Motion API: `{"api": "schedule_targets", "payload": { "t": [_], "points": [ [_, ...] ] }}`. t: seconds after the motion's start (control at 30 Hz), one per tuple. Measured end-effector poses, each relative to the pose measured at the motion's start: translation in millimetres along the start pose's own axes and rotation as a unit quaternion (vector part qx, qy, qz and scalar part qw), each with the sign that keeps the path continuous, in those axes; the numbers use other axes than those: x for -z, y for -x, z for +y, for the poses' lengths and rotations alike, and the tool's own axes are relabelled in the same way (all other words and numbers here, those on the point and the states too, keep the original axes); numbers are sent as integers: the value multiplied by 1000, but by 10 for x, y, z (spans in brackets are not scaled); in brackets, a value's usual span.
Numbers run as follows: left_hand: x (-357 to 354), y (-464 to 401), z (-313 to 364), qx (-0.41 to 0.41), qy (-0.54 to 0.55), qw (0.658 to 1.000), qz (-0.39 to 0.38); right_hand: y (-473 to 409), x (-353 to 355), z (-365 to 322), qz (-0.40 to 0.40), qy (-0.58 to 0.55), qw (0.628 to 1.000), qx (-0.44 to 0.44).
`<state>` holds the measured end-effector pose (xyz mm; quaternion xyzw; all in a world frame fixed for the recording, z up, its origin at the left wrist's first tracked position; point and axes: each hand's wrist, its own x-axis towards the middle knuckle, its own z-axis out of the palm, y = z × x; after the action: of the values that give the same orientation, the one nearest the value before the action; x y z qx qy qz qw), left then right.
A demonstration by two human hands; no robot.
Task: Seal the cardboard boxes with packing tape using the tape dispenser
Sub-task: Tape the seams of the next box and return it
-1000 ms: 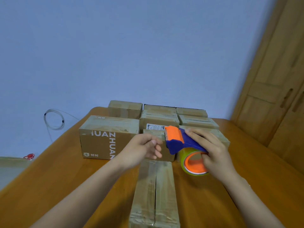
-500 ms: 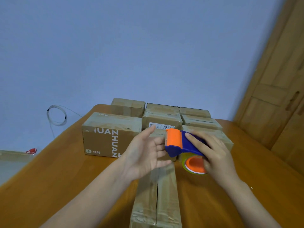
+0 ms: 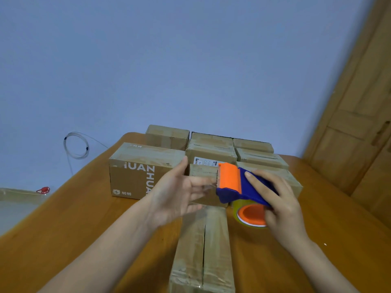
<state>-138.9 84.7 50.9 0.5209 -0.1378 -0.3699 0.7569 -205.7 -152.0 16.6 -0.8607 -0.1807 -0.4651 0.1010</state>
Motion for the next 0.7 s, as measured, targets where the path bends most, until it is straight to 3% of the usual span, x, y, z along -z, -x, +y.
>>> {"api": "schedule_targets", "payload": {
  "t": [0.23,0.37,0.53,0.7],
  "points": [
    [56,9,-88,1,-77,996,48,-9,17,-78,2,4,1000,8],
    [185,56,-120,-47,-62,990,121,-37,145,-26,77,-9,996,-48],
    [32,27,-156,-120,-53,988,84,-145,123,-25,69,-7,996,-49],
    [-88,15,-104,-134,11,990,33,-113,91,-26,48,-4,999,-21]
  ]
}}
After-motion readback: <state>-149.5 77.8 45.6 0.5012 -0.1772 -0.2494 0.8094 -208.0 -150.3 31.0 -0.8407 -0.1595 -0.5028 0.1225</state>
